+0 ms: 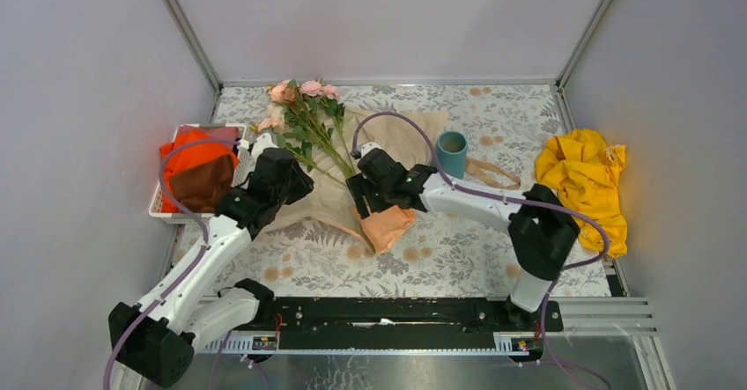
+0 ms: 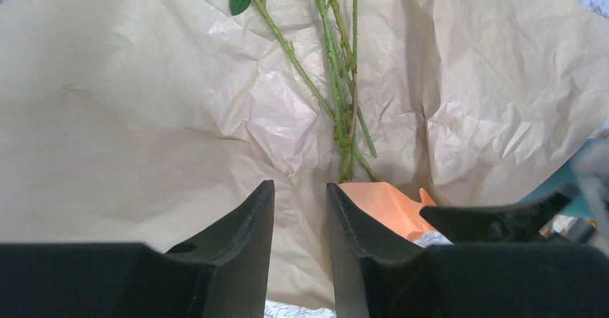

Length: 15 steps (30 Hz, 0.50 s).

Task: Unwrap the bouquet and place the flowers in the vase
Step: Unfold the wrapping paper at the center of the board.

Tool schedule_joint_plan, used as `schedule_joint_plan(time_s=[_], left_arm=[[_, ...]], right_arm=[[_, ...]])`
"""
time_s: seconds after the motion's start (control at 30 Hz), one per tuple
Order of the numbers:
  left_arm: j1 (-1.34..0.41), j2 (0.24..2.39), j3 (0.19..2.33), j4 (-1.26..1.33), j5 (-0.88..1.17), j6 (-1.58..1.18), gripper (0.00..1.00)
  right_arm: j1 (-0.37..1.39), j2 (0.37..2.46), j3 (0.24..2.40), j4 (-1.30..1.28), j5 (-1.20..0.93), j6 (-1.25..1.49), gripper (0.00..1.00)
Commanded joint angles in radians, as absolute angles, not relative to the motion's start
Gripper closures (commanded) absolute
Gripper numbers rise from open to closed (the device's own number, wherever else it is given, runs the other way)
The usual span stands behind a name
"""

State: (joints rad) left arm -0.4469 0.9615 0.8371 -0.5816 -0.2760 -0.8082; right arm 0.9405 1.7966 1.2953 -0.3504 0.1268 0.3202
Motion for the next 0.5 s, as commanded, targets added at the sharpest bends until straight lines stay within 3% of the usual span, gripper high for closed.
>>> schedule_joint_plan(time_s=[0.0, 0.17, 0.47], left_arm=[[-0.366, 1.012, 0.781, -0.43, -0.108, -0.807, 0.63], [-0.328, 1.031, 0.706, -0.352, -0.006, -0.818, 0.68], [-0.318, 0.974, 0.653, -0.377, -0.005, -0.808, 0.67]], right_arm=[[0.972, 1.742, 1.232, -0.263, 0.011, 0.327, 0.26], [1.086, 1.83, 1.267, -0.295, 0.033, 0.306, 0.3], [1.254, 1.882, 1.231, -0.272, -0.026, 0.355, 0.32]])
